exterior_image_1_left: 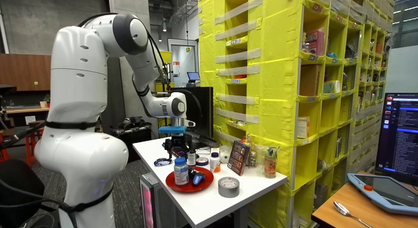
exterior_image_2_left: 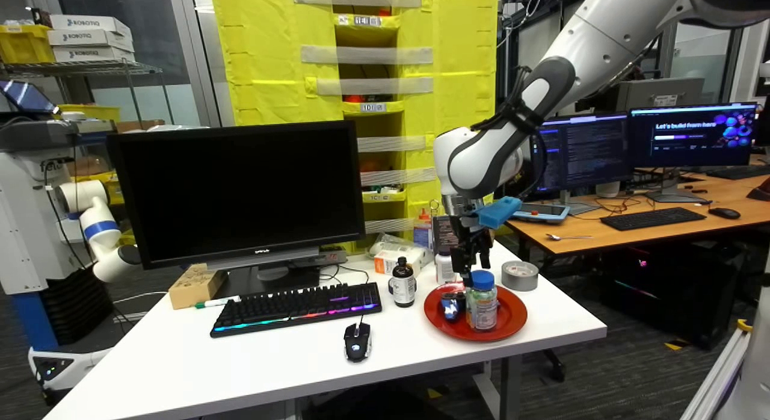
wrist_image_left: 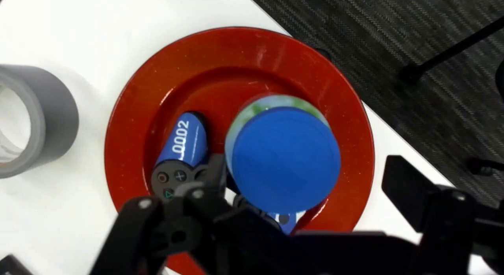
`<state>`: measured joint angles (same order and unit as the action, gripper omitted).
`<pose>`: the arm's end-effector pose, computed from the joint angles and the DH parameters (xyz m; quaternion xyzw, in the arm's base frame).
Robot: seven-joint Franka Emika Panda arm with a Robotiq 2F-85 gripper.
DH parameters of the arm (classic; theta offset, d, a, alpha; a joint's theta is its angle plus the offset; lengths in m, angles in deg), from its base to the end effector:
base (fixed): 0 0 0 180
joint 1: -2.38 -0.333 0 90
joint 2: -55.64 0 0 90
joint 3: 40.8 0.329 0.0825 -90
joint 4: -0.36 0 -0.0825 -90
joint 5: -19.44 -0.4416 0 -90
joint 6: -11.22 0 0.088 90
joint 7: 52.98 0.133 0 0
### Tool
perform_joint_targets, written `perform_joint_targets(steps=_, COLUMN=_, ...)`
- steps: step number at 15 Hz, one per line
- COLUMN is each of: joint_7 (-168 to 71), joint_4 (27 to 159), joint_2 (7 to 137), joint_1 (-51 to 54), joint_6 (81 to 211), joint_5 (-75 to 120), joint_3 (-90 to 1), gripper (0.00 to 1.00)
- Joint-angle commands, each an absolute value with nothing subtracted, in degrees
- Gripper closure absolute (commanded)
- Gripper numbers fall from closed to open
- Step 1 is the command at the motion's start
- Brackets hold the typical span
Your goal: Remove the container from the orange plate and put it on the white table
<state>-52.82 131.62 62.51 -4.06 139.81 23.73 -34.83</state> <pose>0.5303 0.1138 0.2306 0.9876 0.1320 -0.0798 0.0299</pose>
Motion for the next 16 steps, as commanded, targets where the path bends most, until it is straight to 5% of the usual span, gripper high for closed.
perform_joint_targets(steps=1, joint_7=-52.7, joint_4=129.8, joint_2=63.9, joint_1=-4.8, joint_6=140.2, joint_5=25.1, joint_3=-34.4, gripper=0.26)
perform_joint_targets(steps=2, joint_7=-52.6, joint_4=129.8, joint_2=64.0, joint_1=-4.9, joint_6=140.3, joint_5=25.0, joint_3=-34.4, gripper=0.06)
perform_joint_targets(steps=5, joint_7=-52.7, joint_4=130.5, joint_2=63.5, joint_1=-4.6, joint_6=140.5, joint_5=24.9, joint_3=-34.7, gripper=0.00)
perform_joint_targets(steps=16, joint_7=-52.4, joint_4=132.1, joint_2=63.4, joint_1=-3.6, joint_6=140.3, joint_5=25.2, joint_3=-36.0, gripper=0.00)
